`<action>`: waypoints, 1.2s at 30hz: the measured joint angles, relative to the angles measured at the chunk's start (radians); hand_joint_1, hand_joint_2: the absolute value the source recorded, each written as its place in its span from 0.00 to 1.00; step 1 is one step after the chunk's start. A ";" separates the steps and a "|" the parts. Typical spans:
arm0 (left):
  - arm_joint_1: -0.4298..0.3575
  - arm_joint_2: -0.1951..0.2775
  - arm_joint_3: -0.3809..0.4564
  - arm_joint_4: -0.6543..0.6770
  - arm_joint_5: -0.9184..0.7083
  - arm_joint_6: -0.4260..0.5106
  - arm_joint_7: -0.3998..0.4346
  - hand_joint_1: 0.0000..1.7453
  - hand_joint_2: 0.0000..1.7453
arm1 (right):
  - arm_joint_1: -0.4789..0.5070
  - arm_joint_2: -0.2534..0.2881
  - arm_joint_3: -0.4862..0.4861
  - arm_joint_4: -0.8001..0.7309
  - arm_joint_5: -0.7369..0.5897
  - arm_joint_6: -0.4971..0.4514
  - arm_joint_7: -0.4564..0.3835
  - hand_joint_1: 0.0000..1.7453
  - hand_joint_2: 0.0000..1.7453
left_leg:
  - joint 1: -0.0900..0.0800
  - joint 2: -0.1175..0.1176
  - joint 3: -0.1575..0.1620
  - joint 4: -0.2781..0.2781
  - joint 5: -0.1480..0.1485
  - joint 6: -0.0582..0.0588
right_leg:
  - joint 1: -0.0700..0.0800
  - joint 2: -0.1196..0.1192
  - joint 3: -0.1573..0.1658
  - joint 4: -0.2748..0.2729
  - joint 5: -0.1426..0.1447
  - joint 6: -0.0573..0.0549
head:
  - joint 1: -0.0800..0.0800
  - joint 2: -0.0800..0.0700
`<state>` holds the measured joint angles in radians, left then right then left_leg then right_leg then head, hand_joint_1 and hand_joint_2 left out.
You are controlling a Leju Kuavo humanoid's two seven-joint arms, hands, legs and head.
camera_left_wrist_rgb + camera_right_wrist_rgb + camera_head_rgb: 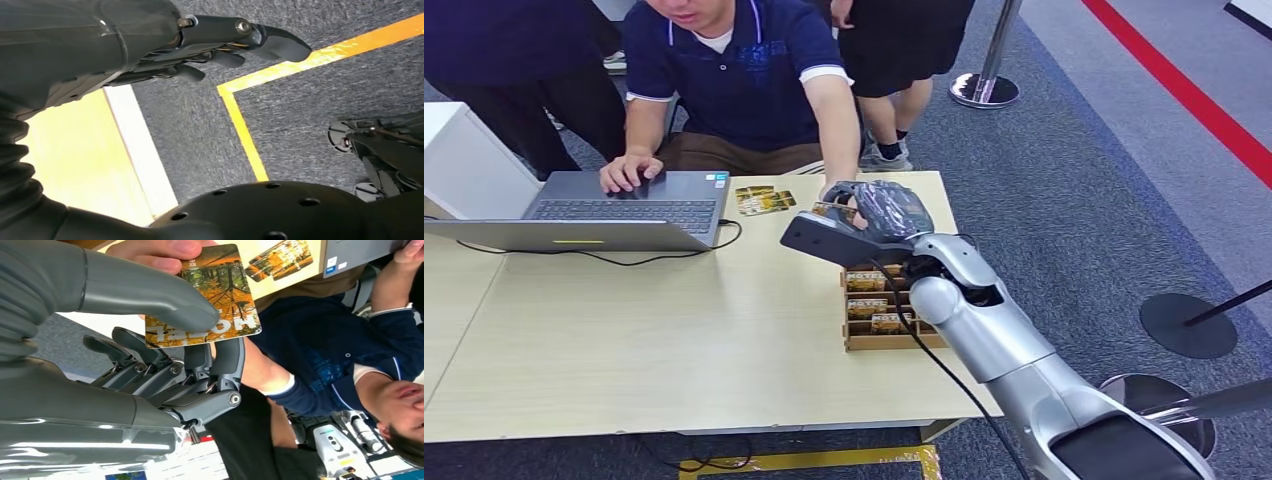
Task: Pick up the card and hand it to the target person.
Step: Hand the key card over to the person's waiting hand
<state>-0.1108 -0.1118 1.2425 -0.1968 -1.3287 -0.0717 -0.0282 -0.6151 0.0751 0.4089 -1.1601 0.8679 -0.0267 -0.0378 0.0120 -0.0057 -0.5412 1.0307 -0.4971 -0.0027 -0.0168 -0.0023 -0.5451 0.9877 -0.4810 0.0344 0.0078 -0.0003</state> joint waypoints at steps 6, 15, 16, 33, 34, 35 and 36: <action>0.000 0.000 0.000 0.000 0.000 0.000 -0.003 0.00 1.00 | -0.001 0.000 0.001 0.000 0.000 0.000 0.000 0.95 1.00 | 0.000 0.000 0.000 0.000 0.000 0.000 | 0.000 0.000 0.000 0.000 0.000 0.000 | 0.000 0.000; 0.000 0.001 0.000 0.000 -0.003 -0.005 -0.023 0.00 0.50 | -0.001 -0.001 0.003 0.000 -0.002 0.000 0.001 0.00 1.00 | 0.000 0.000 0.000 0.000 0.000 0.000 | 0.000 0.000 0.000 0.000 0.000 0.000 | 0.000 0.000; 0.000 0.001 0.000 0.000 -0.003 -0.006 -0.027 0.00 0.25 | -0.001 -0.001 0.003 0.000 -0.003 0.000 0.001 0.00 1.00 | 0.000 0.000 0.000 0.000 0.000 0.000 | 0.000 0.000 0.000 0.000 0.000 0.000 | 0.000 0.000; 0.001 0.001 0.000 0.000 0.000 -0.009 -0.021 0.00 0.00 | 0.003 -0.005 0.010 -0.004 0.001 -0.018 0.013 0.00 1.00 | 0.000 0.000 0.000 0.000 0.000 0.000 | 0.000 0.000 0.000 0.000 0.000 0.000 | 0.000 0.000; 0.001 0.001 0.000 0.000 0.000 -0.009 -0.021 0.00 0.00 | 0.007 -0.006 0.009 -0.012 0.003 -0.030 0.015 0.00 1.00 | 0.000 0.000 0.000 0.000 0.000 0.000 | 0.000 0.000 0.000 0.000 0.000 0.000 | 0.000 0.000; 0.001 0.000 0.000 0.000 0.000 -0.009 -0.021 0.00 0.00 | 0.013 -0.008 0.007 -0.023 0.004 -0.044 0.018 0.00 1.00 | 0.000 0.000 0.000 0.000 0.000 0.000 | 0.000 0.000 0.000 0.000 0.000 0.000 | 0.000 0.000; 0.001 0.000 0.000 0.000 0.001 -0.009 -0.021 0.00 0.00 | 0.020 -0.012 0.003 -0.042 0.005 -0.059 0.021 0.00 1.00 | 0.000 0.000 0.000 0.000 0.000 0.000 | 0.000 0.000 -0.001 0.000 0.000 0.000 | 0.000 0.000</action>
<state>-0.1095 -0.1113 1.2421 -0.1968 -1.3280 -0.0805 -0.0488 -0.5949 0.0635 0.4123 -1.2017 0.8727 -0.0854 -0.0166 0.0120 -0.0056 -0.5408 1.0309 -0.4971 -0.0027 -0.0168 -0.0022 -0.5456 0.9875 -0.4811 0.0344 0.0078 -0.0004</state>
